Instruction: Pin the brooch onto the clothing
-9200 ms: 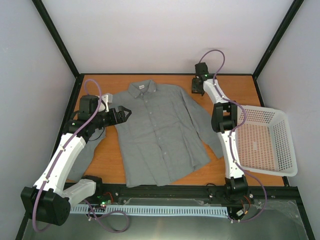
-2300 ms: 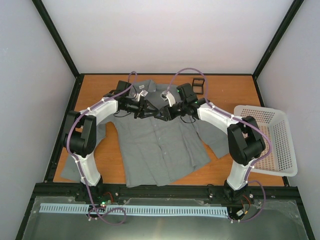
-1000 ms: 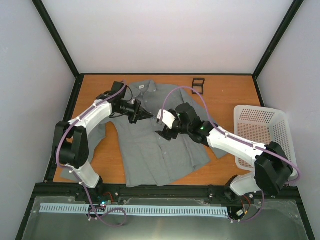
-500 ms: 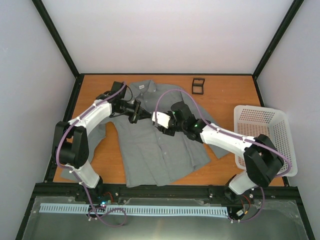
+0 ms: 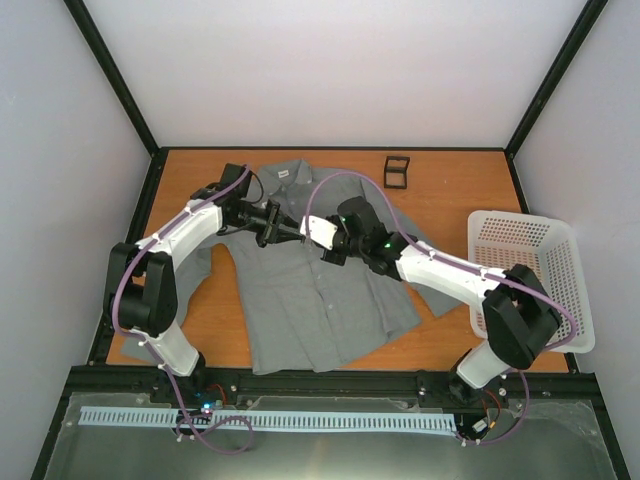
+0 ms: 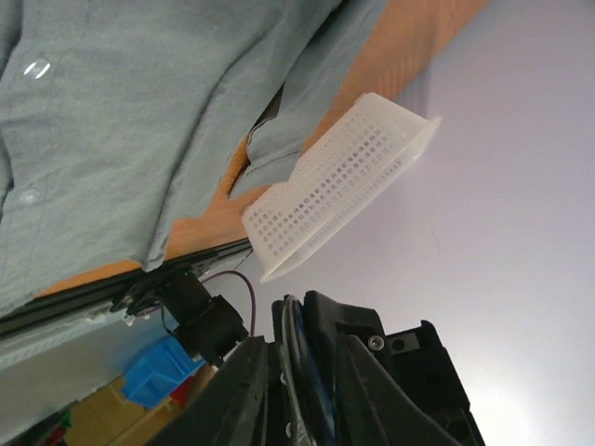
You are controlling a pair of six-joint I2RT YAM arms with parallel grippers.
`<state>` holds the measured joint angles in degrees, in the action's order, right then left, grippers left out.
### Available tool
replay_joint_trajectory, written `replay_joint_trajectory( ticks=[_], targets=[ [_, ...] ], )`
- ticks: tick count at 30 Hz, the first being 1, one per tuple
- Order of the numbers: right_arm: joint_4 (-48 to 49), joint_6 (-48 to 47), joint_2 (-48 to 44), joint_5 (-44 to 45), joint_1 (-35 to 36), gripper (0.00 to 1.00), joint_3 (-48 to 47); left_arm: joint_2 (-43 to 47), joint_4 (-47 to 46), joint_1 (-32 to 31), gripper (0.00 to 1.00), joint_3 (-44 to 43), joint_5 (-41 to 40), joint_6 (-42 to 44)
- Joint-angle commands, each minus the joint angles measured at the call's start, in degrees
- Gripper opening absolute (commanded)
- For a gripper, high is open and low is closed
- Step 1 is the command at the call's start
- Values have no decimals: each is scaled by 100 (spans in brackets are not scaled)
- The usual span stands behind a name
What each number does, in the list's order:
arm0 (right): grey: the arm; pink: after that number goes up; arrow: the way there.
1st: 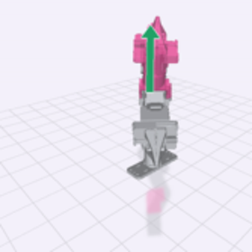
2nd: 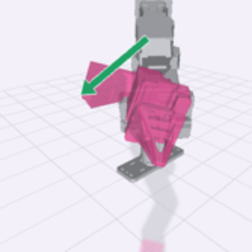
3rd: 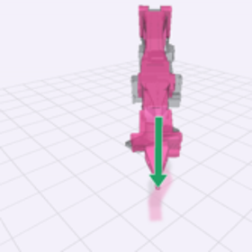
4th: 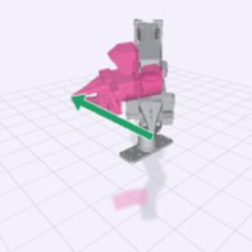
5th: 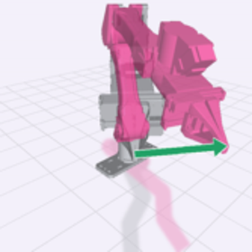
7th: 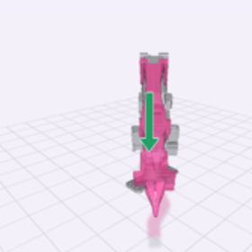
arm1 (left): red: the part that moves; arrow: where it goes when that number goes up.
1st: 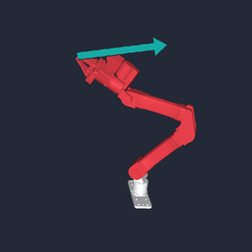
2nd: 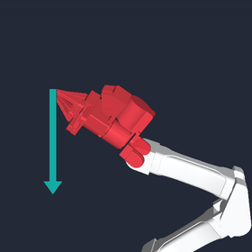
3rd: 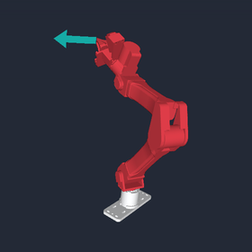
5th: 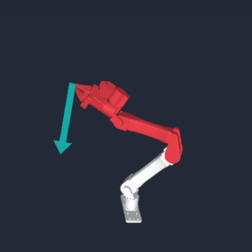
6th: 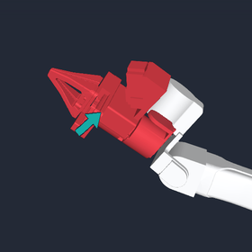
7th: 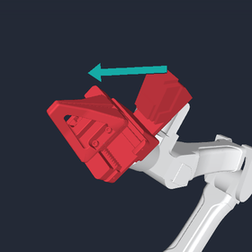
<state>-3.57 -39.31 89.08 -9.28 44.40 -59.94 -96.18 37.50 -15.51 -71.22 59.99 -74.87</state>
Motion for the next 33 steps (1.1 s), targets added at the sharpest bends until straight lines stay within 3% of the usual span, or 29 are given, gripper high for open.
replay_joint_trajectory(
  ticks=[1, 5, 7, 9, 13, 15, 18, 20, 24, 29, 33],
  targets=[
    [-422, 545, -146, -411, -28, 3, -167, 225, 103, 199, 35, -187, -306, 306],
    [-831, 1586, -668, -2145, -406, 3, 6, 422, -111, 412, 70, -499, -712, 980],
    [-837, 2274, -934, -3581, -867, 3, 95, 521, -560, 434, 78, -584, -659, 1422],
    [-764, 2972, -1110, -4245, -1228, 3, 144, 680, -1198, 435, 80, -584, -548, 1797],
    [-1496, 3713, -976, -5169, -1761, 3, -344, 1393, -2347, 282, 80, -406, -781, 3231],
    [-2398, 3114, -658, -6108, -1920, 3, -778, 1846, -2940, 17, 81, -106, -764, 4006],
    [-4323, 1347, -308, -6571, -1944, 3, -1498, 2265, -3521, -285, 79, 334, -39, 4630],
    [-4654, 989, -332, -6736, -1952, 3, -1633, 2388, -3688, -453, 70, 611, 569, 4960],
    [-4439, 978, -407, -6936, -1951, 3, -1640, 2455, -2549, -875, 59, 616, 892, 6178],
    [-4927, 536, -242, -6751, -1953, 2, -1891, 2328, -2231, -888, 49, 652, 1035, 6286],
    [-4745, 644, -202, -6723, -1953, 3, -1905, 1849, -1614, -922, 46, 213, 1167, 6510]
  ],
)
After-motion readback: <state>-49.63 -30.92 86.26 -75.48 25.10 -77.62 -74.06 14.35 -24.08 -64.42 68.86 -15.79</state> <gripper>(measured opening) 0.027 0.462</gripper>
